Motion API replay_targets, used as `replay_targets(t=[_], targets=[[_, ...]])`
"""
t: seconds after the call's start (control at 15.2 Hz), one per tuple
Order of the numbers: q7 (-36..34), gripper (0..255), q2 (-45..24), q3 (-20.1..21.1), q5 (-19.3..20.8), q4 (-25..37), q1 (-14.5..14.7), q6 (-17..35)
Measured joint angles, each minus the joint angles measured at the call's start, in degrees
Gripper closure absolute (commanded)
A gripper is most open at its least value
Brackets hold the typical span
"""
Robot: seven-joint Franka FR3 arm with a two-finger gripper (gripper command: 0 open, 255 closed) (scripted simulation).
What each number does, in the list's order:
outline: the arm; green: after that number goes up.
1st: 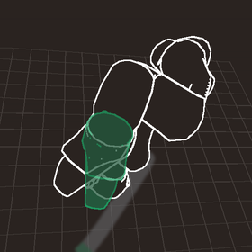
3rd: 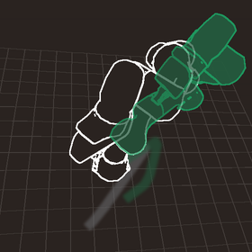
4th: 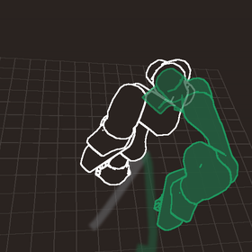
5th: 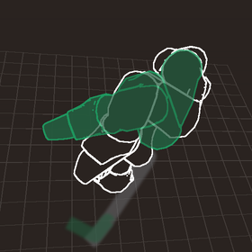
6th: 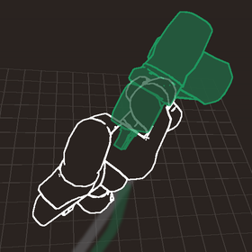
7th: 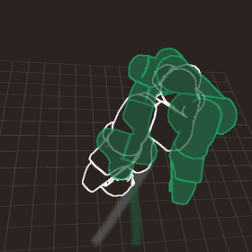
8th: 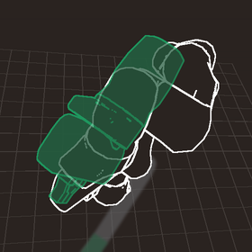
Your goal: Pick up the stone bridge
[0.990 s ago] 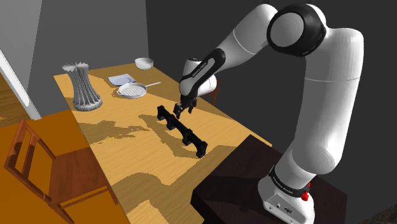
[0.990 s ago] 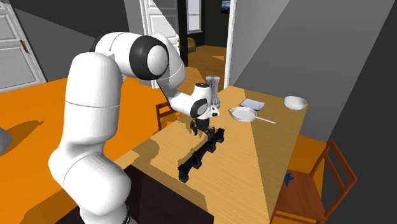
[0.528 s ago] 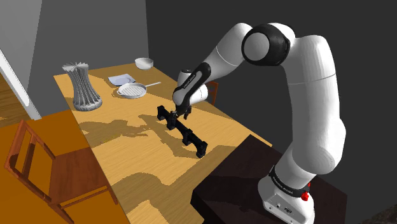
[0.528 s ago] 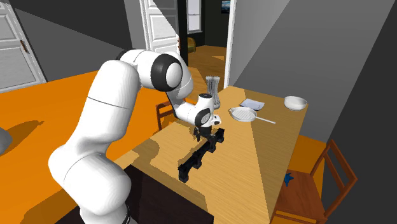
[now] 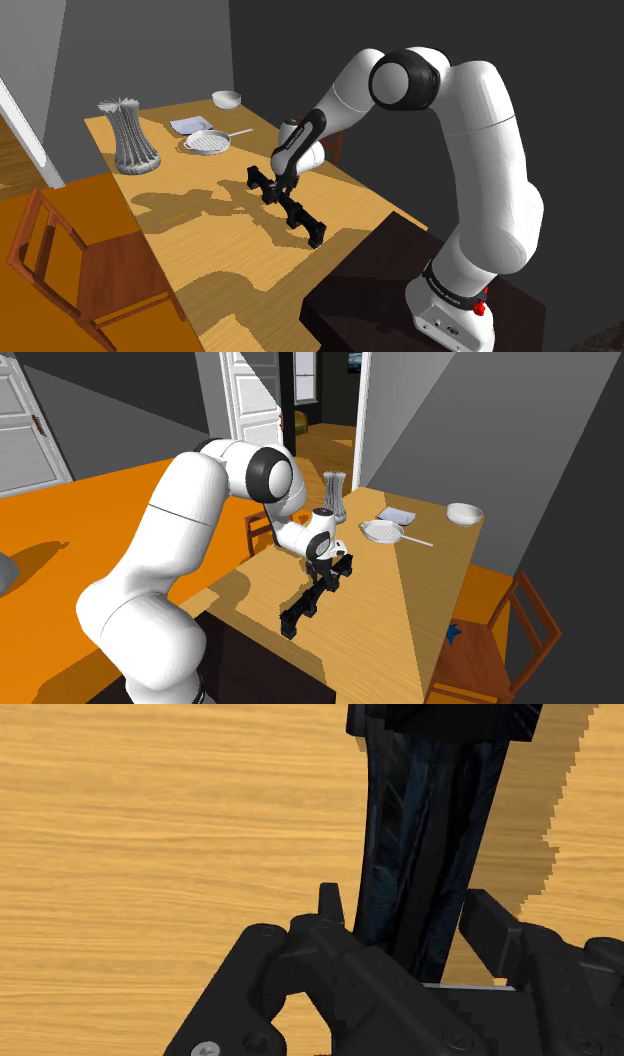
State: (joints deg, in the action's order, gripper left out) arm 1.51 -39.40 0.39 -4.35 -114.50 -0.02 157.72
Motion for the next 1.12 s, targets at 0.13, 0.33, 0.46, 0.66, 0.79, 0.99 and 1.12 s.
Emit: replay_targets(t=[0.13,0.33,0.46,0.66,0.79,0.99,1.12], targets=[[0.01,255,-0.08,0.01,0.00,0.02,0.00,0.06],[0.00,255,-0.07,0.00,0.00,0.02,0.00,0.08],[-0.01,255,-0.07,-0.01,0.00,0.01,0.00,0.10],[-0.05,255,0.23,-0.02,0.00,-0.18,0.04,-0.07],[-0.12,255,1.40,-0.05,0.03,-0.70,0.10,-0.77],[-0.24,255,3.49,-0.17,0.12,-1.24,0.17,-2.32],[-0.31,255,4.81,-0.21,0.17,-1.73,0.22,-3.14]])
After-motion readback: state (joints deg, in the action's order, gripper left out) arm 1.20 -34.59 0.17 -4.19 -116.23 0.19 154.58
